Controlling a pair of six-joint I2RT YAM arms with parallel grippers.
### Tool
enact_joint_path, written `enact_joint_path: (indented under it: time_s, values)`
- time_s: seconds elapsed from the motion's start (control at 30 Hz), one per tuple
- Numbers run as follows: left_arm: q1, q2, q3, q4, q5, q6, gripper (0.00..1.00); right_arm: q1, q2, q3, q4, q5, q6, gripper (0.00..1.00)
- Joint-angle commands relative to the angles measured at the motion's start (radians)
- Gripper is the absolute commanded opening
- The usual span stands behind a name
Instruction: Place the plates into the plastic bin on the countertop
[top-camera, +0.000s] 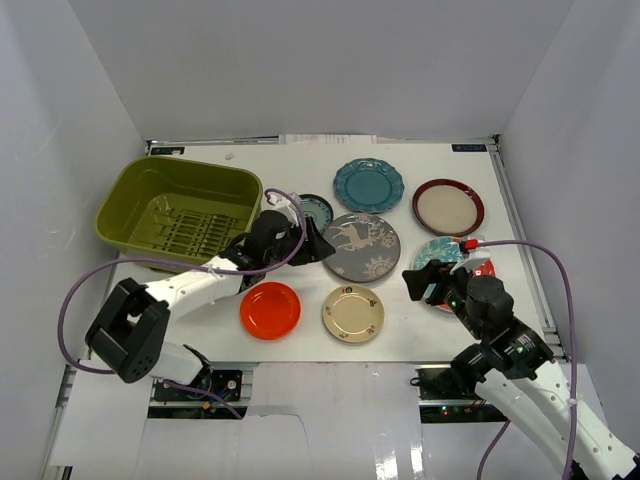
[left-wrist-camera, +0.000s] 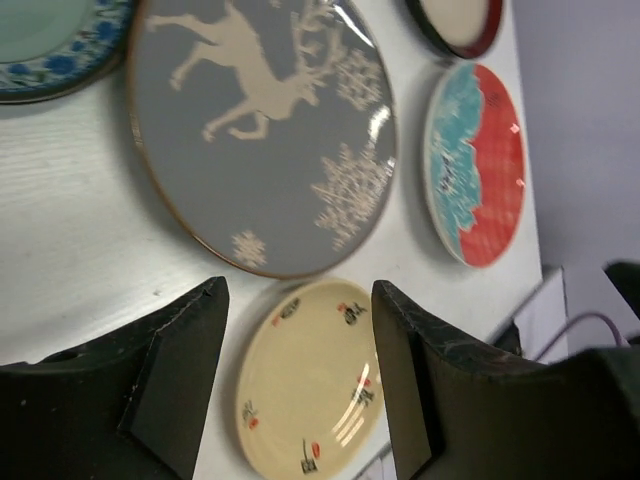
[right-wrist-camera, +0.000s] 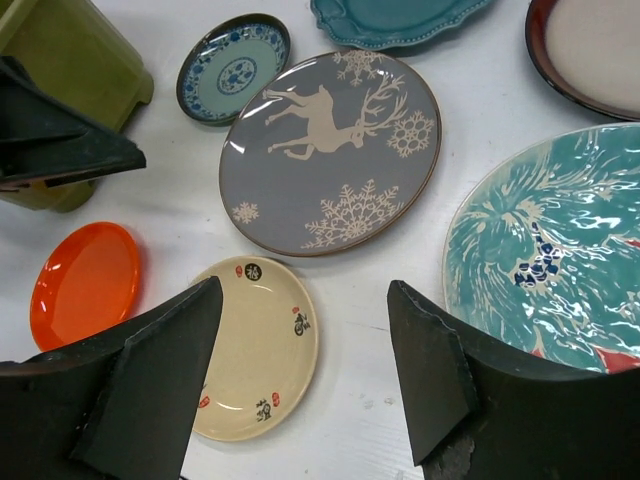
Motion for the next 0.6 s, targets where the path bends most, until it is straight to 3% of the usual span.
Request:
enact_joint_path:
  time_s: [0.0, 0.3, 0.57]
  values:
    - [-0.003, 0.054, 0.004, 0.057, -0.147, -0.051, 0.69, -0.002, 0.001, -0.015, 0.016, -0.019, 0.008, 0.73]
    - [-0.004, 0.267, -0.013, 0.204, -0.222, -0.139, 0.68, -0.002, -0.009, -0.057, 0.038, -0.067, 0.019, 0.72]
    - [-0.015, 0.43, -0.022, 0.371, -0.248, -0.205, 0.52, -0.002, 0.016, -0.081, 0.082, -0.096, 0.037, 0.71]
